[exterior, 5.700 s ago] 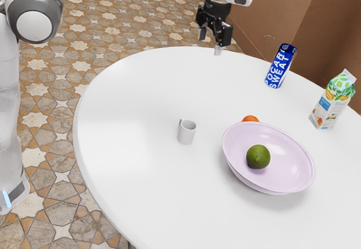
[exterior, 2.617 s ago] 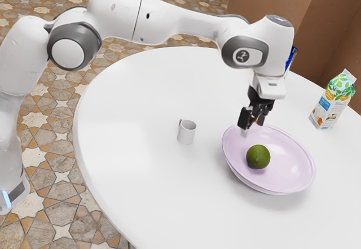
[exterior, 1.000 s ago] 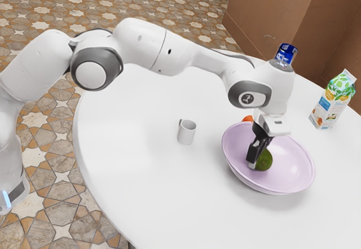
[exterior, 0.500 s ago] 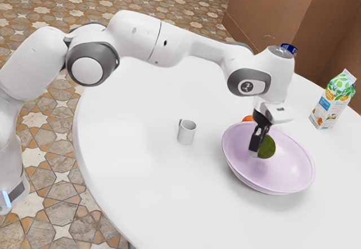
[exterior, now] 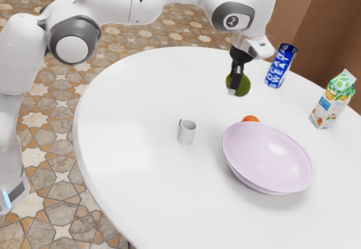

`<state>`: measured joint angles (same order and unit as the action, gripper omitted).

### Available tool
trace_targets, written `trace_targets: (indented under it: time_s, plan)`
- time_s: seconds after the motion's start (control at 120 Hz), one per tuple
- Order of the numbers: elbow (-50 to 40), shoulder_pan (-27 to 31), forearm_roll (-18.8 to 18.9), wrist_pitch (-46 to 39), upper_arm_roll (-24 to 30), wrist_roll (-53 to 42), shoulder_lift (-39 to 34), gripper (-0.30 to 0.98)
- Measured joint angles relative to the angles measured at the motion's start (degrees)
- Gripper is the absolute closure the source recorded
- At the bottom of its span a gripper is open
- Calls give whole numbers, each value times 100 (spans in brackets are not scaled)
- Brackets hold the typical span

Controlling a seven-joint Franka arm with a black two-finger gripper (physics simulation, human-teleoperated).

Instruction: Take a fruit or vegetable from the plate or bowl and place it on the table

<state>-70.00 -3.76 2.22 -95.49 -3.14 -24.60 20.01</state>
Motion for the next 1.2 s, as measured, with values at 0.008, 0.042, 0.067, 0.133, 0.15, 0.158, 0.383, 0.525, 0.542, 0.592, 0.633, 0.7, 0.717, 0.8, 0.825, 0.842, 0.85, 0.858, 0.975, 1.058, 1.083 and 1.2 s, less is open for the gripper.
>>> trace_targets:
  time_s: [0.008, 0.042, 0.067, 0.133, 0.15, 0.158, 0.383, 0.525, 0.542, 0.592, 0.633, 0.7, 0.717, 0.8, 0.825, 0.842, 0.85, 0.858, 0.975, 1.058, 1.083, 1.2]
  plan:
    - [-1, 4, -2, 25, -39, 9, -4, 25]
    - [-2, 10, -7, 122, -206, 50, -20, 25]
    - [-1, 18, -10, 196, -337, 83, -30, 25]
    - [-3, 58, -23, 360, -638, 167, -33, 25]
    - [-5, 93, -26, 394, -677, 188, -28, 25]
    - [-6, 111, -27, 410, -693, 198, -26, 25]
    - [-70, 676, -55, 619, -779, 429, 228, 25]
    - [-82, 905, -123, 567, -774, 533, 506, 25]
    - [-82, 932, -139, 549, -773, 544, 542, 25]
    - [-83, 995, -198, 495, -772, 573, 652, 25]
    - [-78, 1041, -258, 453, -772, 594, 739, 25]
    - [-78, 1065, -325, 353, -770, 625, 842, 25]
    - [-78, 1069, -337, 331, -768, 633, 862, 25]
    - [-82, 1071, -376, 249, -767, 668, 905, 22]
    - [-83, 1070, -383, 232, -769, 678, 909, 20]
    - [-83, 1070, -388, 222, -770, 685, 910, 19]
    - [-83, 1070, -390, 218, -771, 688, 911, 19]
    - [-84, 1070, -392, 214, -771, 691, 911, 18]
    - [-83, 1071, -421, 191, -774, 730, 906, 7]
    - [-80, 1073, -435, 191, -775, 752, 897, 4]
    - [-79, 1072, -437, 191, -775, 758, 897, 4]
    - [-78, 1076, -445, 190, -775, 785, 895, 2]
